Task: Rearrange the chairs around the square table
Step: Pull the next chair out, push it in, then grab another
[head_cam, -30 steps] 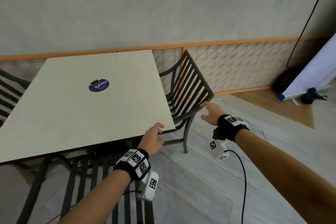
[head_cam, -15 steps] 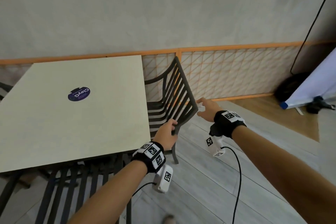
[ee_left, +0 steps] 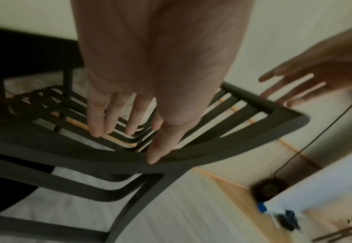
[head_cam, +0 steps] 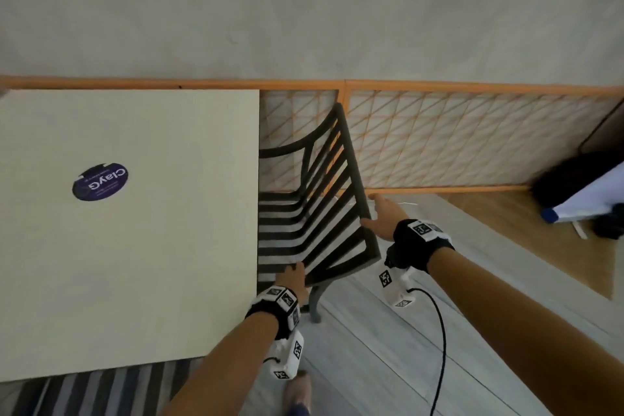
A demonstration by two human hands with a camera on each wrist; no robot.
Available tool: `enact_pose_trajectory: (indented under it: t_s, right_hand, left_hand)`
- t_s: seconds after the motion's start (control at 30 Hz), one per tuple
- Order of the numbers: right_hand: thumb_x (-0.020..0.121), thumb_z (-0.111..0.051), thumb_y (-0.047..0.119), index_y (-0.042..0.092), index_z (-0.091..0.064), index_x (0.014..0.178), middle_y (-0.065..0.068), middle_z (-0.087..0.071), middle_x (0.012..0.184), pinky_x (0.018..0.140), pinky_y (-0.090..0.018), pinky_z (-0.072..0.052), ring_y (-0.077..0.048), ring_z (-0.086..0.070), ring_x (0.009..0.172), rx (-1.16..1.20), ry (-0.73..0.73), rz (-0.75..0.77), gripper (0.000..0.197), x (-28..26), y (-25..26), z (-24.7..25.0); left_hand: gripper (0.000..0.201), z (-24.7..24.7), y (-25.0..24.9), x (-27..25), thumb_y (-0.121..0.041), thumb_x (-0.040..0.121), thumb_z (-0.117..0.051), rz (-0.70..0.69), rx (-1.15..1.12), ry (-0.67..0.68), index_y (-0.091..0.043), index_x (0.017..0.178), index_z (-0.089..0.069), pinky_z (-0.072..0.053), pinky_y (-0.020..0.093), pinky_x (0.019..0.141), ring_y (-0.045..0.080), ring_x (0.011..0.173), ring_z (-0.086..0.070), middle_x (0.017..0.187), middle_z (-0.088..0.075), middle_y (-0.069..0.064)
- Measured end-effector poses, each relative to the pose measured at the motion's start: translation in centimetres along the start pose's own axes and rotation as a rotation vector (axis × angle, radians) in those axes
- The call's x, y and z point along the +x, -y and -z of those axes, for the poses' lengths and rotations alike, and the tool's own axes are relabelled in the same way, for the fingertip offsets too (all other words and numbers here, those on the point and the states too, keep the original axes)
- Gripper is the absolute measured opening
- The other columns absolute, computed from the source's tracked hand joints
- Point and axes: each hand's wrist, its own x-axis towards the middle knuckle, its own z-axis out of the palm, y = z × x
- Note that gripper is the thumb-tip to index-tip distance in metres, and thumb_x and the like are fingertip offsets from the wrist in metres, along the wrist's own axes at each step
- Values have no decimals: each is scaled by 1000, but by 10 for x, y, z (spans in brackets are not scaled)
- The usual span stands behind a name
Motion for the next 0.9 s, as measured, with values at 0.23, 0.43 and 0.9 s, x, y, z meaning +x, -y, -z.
enact_pose_trajectory:
  t_s: [0.23,0.43,0.9]
  right_hand:
    - [93,-46,3,6,20,149,-21,-64,103,76,-37,-58,-30,-68,82,-207,16,-25,86,51,-14,-55]
    - [94,-42,-2,6,20,148,-17,-61,84,51,-27,-49,-16,-52,51,-165,4,37,83,76,-19,-49]
    - [94,-44,1,12,18,149,-14,-65,70,61,-36,-58,-26,-64,58,-14,0,37,84,71,-25,-49]
  left_hand:
    - [79,-43,6,58,-22,96,-49,71,32,113,-36,151,6,-10,71,113,48,146,5,163,2,8]
    - [52,-48,16,90,-22,99,-39,63,-8,89,-33,146,-20,5,77,108,55,143,2,156,-23,7]
    - [68,-43,11,85,-3,91,-46,52,-30,109,-29,147,-19,3,76,109,47,144,-11,153,-29,7]
